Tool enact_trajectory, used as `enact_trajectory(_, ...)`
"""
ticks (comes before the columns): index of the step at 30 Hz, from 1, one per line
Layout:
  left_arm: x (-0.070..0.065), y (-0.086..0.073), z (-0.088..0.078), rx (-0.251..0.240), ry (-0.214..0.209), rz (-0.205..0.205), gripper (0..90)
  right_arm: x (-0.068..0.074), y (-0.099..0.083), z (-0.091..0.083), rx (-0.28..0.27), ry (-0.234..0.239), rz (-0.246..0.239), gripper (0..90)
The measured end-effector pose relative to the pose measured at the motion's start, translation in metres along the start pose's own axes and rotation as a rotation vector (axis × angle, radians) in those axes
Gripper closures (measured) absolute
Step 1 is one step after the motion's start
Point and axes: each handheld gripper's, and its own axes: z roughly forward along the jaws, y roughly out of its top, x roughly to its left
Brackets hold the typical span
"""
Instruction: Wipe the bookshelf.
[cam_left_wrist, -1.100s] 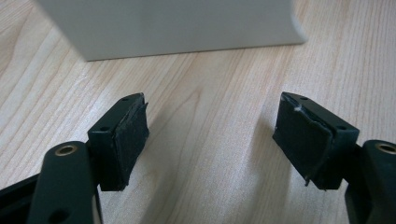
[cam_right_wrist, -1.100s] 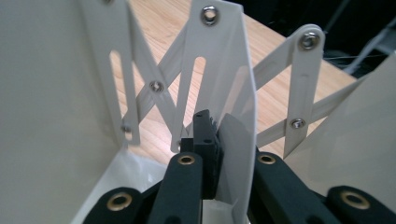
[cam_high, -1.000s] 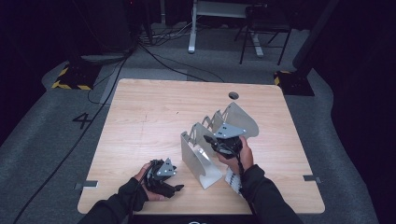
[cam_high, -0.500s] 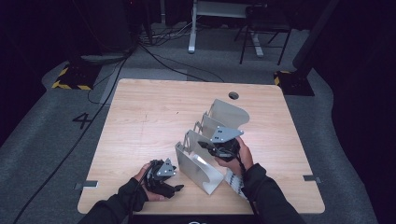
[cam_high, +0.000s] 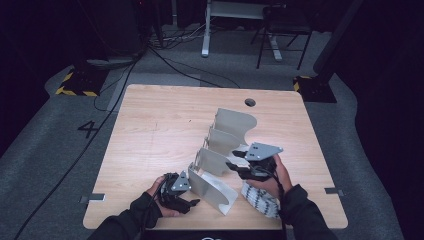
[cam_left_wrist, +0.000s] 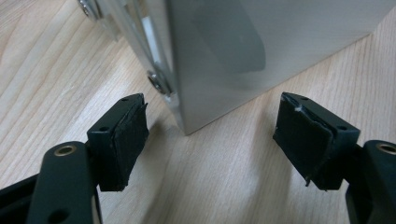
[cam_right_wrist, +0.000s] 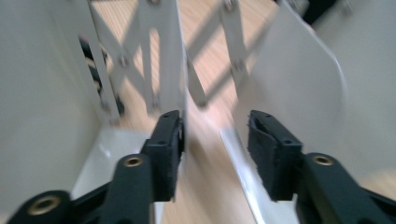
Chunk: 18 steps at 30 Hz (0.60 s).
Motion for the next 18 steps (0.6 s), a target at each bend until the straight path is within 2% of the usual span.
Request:
enact_trajectory(2, -0.001, 0.003, 0.002, 0.002, 0.018, 0.001, 25.3, 0.0, -0.012, -0.012, 0.024, -0.019, 0.018, 48.7)
enact_trajectory(3, -0.002, 0.004, 0.003, -0.004, 0.027, -0.006, 25.4, 0.002, -0.019, -0.019, 0.053, -0.042, 0.016, 45.5)
enact_trajectory(7, -0.002, 0.007, 0.008, -0.011, 0.049, -0.02, 23.4, 0.009, -0.039, -0.04, 0.098, -0.034, 0.036, 37.1)
enact_trajectory(8, -0.003, 0.008, 0.009, -0.011, 0.054, -0.023, 22.8, 0.012, -0.047, -0.045, 0.104, -0.026, 0.055, 35.9)
enact_trajectory(11, -0.005, 0.012, 0.013, -0.017, 0.073, -0.031, 22.5, 0.017, -0.063, -0.047, 0.172, -0.024, 0.061, 32.2)
enact_trajectory(14, -0.007, 0.017, 0.018, -0.023, 0.099, -0.034, 22.4, 0.02, -0.079, -0.041, 0.233, -0.035, 0.079, 30.0)
enact_trajectory(16, -0.008, 0.019, 0.02, -0.028, 0.111, -0.044, 22.4, 0.019, -0.084, -0.038, 0.247, -0.035, 0.089, 30.0)
enact_trajectory(18, -0.008, 0.022, 0.023, -0.03, 0.121, -0.046, 22.8, 0.015, -0.092, -0.034, 0.261, -0.058, 0.106, 29.4)
